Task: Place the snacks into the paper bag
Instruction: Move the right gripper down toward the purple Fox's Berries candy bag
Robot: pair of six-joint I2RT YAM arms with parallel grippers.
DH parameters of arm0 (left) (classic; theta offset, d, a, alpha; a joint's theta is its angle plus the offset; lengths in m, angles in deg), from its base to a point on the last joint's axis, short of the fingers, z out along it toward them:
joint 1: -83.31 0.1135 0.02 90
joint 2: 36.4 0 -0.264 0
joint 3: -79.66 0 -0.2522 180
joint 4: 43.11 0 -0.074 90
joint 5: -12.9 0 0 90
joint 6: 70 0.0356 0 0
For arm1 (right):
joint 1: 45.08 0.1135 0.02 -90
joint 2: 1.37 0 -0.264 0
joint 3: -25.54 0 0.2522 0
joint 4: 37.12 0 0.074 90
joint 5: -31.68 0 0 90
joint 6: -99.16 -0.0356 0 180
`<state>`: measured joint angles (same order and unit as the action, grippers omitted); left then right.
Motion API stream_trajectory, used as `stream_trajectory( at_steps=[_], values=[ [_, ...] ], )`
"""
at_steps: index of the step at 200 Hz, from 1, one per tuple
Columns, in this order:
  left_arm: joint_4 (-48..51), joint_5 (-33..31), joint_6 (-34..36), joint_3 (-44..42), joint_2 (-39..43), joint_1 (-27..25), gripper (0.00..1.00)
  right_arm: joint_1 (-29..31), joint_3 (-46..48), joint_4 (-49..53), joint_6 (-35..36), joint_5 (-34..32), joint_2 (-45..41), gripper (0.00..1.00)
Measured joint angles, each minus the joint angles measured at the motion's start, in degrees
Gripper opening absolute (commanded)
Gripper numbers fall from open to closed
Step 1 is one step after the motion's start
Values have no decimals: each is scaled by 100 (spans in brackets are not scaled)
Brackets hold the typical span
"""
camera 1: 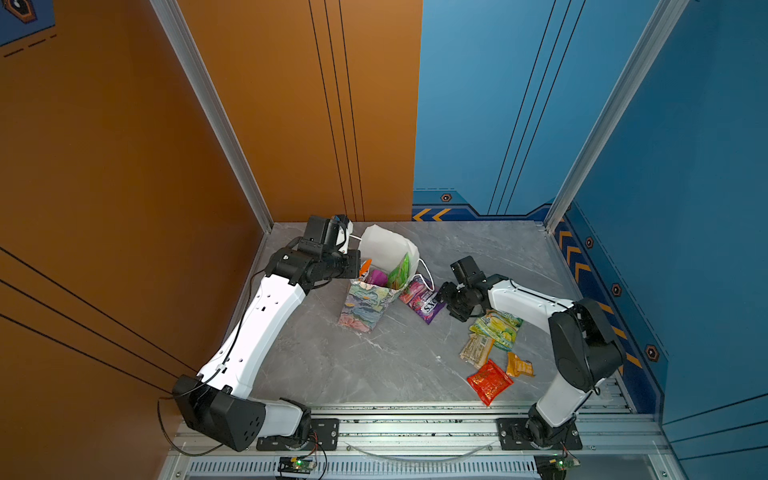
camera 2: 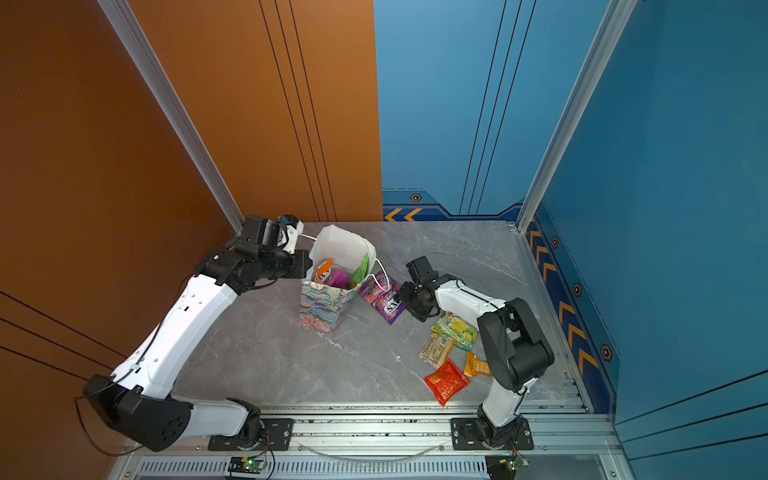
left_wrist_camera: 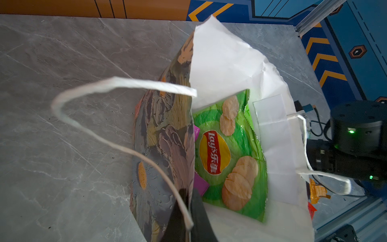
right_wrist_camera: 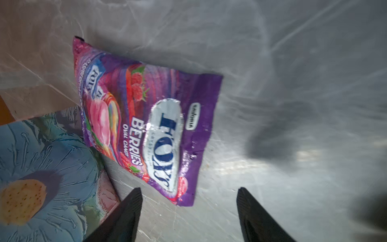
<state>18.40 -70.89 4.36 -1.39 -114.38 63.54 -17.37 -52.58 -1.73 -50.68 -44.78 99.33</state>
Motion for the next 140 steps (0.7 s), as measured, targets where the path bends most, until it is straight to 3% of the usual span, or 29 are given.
stream_trajectory(
  at_steps=[44,111,140],
  values=[
    [0,0,0,0,0,0,6,107,-396,57,219,-28,387,70],
    [0,0,0,0,0,0,5,201,-468,133,424,-127,682,56],
    [0,0,0,0,0,0,4,203,-474,125,516,-175,793,43]
  ],
)
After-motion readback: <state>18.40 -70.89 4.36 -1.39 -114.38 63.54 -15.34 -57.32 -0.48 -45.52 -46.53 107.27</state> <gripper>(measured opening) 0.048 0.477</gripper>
